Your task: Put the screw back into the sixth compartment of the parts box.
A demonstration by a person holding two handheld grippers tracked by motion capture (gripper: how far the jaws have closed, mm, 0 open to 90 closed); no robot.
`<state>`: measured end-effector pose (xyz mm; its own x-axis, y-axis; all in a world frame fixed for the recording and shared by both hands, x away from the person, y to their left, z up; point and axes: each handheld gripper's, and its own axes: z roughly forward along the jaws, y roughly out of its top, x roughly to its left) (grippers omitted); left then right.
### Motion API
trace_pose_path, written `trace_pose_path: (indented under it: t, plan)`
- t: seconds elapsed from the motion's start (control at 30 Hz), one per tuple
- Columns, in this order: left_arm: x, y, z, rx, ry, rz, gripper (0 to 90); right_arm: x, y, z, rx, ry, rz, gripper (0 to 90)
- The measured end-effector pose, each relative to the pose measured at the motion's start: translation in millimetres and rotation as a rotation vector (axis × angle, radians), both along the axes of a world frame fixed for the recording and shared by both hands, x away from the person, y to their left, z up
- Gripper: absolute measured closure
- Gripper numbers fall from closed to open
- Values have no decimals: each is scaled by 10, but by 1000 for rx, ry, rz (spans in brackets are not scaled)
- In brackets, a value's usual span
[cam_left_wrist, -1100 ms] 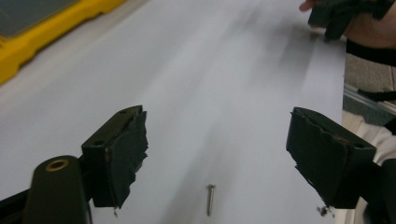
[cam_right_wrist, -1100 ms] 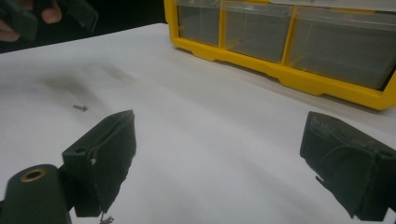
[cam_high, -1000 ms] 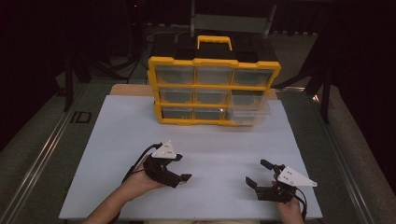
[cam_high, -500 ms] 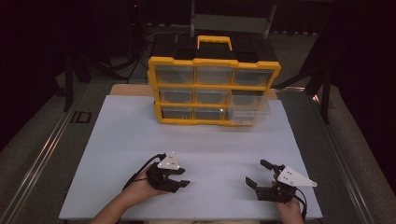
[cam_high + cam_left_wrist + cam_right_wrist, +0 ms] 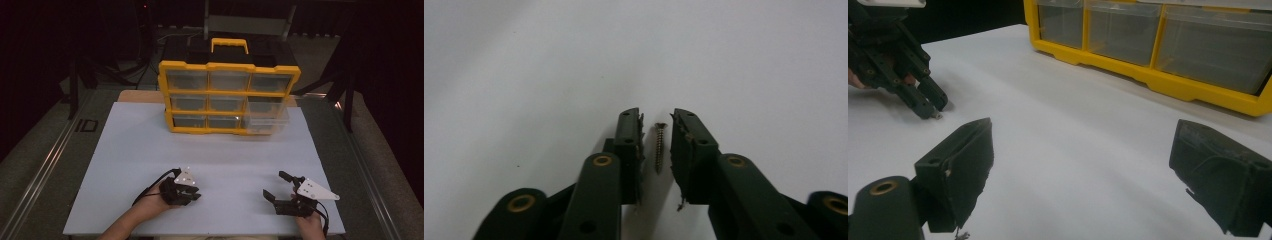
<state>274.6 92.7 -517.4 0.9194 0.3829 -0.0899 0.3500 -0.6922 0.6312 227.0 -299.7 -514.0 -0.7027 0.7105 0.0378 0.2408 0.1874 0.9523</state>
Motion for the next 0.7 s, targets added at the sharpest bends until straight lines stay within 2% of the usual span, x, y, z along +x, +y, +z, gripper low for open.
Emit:
trace_pose_path:
  t: [0.03, 0.13, 0.27, 0.3, 0.6, 0.63, 0.7]
  plan:
    - [3, -2, 0, 5, -6, 1, 774, -1, 2, -1, 0, 2, 0, 105]
    - [17, -3, 3, 8, 1, -5, 875, 0, 4, -3, -2, 4, 1, 106]
    - [20, -22, 23, 10, -7, -5, 884, 3, 2, -4, -2, 4, 0, 106]
    - [26, -24, 37, -5, -1, -2, 884, 3, 1, -4, -1, 6, 0, 106]
    - [95, -33, 250, -45, -18, 17, 886, 3, 0, -4, 1, 7, 1, 106]
    - [118, -39, 313, -51, -30, 25, 886, 4, 0, -4, 1, 7, 1, 105]
    - [148, -45, 360, -57, -28, 29, 886, 6, 3, -7, 2, 8, 2, 106]
